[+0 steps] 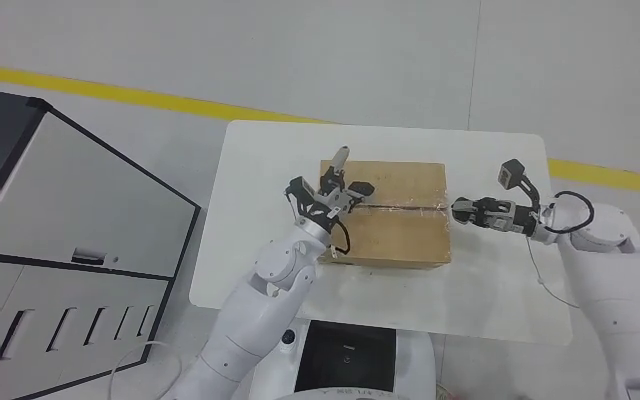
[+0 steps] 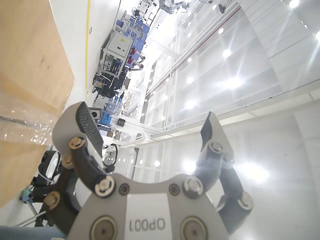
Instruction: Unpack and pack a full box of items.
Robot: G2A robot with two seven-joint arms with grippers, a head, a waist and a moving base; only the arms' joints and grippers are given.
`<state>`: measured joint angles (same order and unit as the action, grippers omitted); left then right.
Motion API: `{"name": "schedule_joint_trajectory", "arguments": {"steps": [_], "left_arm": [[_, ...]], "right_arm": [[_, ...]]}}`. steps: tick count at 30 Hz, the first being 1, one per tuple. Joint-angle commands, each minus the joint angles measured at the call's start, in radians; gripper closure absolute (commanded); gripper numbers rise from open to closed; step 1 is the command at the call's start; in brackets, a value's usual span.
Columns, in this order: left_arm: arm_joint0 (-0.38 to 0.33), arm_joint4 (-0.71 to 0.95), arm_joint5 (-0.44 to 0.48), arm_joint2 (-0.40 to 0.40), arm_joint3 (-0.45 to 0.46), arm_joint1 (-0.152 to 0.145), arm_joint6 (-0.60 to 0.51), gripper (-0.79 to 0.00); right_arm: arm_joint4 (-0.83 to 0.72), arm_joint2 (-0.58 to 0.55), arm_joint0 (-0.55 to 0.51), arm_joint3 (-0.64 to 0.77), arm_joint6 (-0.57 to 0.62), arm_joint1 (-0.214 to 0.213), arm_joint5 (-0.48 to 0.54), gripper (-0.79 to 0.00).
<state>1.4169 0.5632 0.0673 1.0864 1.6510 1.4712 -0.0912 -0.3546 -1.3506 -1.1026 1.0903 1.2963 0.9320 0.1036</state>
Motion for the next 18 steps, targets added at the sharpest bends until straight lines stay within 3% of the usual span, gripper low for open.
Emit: {"name": "schedule_joint_trajectory", "arguments": {"steps": [1, 4, 18], "left_arm": [[0.003, 0.0, -0.003, 0.006, 0.001, -0.001, -0.002, -0.785], [0.01, 0.005, -0.007, 0.013, 0.003, -0.002, -0.002, -0.785], [0.027, 0.006, -0.013, 0.018, 0.008, -0.003, -0.009, -0.785]], "right_arm": [[0.021, 0.002, 0.001, 0.003, -0.016, -0.001, -0.003, 0.0], [0.078, 0.017, 0.005, 0.01, -0.052, -0.002, -0.012, 0.0], [0.053, 0.008, 0.003, 0.021, -0.058, -0.006, 0.004, 0.0]]}}
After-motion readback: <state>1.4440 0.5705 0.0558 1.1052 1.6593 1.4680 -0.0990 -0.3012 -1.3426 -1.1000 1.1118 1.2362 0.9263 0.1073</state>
